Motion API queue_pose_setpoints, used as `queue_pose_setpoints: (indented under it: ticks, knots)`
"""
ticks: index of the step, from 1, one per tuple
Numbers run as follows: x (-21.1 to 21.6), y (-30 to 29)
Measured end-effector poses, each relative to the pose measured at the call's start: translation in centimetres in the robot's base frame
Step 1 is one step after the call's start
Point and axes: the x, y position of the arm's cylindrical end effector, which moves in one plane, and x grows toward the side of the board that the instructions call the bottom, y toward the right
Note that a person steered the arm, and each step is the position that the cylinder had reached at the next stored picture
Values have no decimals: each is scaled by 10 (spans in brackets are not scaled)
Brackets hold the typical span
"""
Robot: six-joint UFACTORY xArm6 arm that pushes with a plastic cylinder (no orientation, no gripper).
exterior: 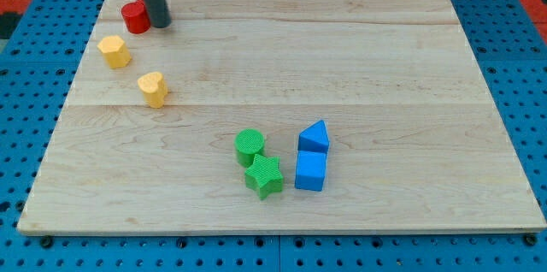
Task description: Move your arm to the bottom right of the red blocks
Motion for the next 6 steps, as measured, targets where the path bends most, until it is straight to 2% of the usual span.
queue_pose_setpoints:
  ticks: [1, 5, 6]
  knots:
    - [-4, 28]
    - [0, 31]
    - [1, 62]
